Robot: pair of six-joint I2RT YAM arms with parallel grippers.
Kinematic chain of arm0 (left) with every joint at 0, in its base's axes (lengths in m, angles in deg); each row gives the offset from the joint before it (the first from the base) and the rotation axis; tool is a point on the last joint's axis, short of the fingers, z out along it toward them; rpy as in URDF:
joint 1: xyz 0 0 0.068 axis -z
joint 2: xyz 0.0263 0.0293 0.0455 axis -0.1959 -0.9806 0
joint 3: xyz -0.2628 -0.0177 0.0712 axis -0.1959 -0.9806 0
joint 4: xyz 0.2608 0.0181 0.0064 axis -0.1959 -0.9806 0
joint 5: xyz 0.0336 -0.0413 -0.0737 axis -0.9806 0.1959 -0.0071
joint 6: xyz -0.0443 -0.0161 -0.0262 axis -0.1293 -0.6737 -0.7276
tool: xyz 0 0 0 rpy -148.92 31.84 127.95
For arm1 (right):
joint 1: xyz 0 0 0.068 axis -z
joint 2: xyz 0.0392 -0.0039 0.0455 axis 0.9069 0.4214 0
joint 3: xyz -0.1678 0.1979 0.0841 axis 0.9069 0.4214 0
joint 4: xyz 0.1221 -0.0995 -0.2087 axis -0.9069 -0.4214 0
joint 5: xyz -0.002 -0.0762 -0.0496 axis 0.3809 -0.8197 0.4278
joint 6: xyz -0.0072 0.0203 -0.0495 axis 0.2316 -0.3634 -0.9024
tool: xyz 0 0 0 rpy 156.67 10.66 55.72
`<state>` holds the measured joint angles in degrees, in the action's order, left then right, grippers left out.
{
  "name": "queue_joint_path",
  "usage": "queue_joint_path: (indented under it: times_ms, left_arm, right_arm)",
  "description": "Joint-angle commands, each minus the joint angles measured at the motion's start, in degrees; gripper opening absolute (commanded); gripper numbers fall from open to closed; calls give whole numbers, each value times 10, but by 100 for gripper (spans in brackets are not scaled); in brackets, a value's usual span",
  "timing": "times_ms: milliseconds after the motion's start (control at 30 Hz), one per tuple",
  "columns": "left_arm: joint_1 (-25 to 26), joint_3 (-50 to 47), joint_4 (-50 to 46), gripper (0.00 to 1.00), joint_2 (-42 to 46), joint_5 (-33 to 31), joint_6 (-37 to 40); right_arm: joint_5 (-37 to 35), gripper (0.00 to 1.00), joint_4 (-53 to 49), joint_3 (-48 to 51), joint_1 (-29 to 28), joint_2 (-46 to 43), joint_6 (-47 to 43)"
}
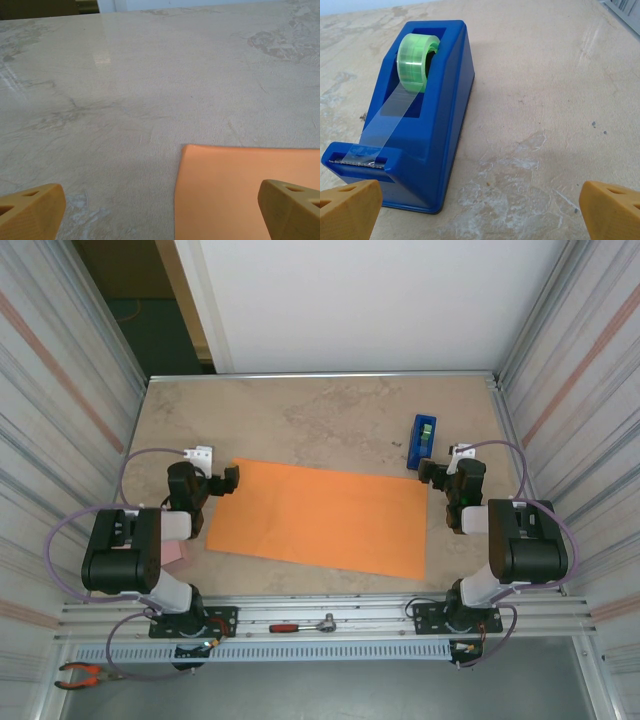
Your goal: Wrap the gift box in paper
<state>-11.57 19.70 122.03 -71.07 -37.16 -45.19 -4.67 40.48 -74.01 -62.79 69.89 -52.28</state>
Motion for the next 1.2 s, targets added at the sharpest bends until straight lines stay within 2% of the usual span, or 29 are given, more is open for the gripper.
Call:
queue_joint_path:
  times_ms: [0,133,267,367,433,500,600,667,733,833,967,1167]
  left_arm:
    - [1,11,-3,99,-2,1,-4]
    - [-1,9,1,99,1,3,-6]
    - [-3,16,-41,99,38,-41,-26]
    - [7,25,-93,99,87,-78,-26]
    - [14,50,-187,99,142,-127,-60]
    - [13,92,-316,99,196,-176,-124]
    - [14,147,-514,99,267,-202,-235]
    - [13,172,-641,99,307,-212,-318]
    - [13,183,-752,99,346,-214,-390]
    - [13,166,-846,99,399,-224,-465]
    - [13,131,-881,99,437,-228,-515]
    - [8,117,-887,99,402,-255,-537]
  right_arm:
    - [6,99,0,-7,2,-2,-2]
    - [10,99,-2,-8,4,-1,-1]
    - [-11,99,-1,-7,0,-8,1]
    - [-57,99,-102,-37,-9,-70,8]
    - [-88,99,-204,-74,-18,-126,28]
    - [-81,99,-301,-110,-15,-179,76]
    - [-106,99,-412,-152,-5,-247,223]
    - [-72,99,-496,-170,22,-283,326]
    - [16,99,-513,-172,45,-308,343]
    - [71,99,-545,-177,37,-340,336]
    - [97,99,-592,-185,6,-356,315]
    - [94,99,-626,-184,-51,-356,314]
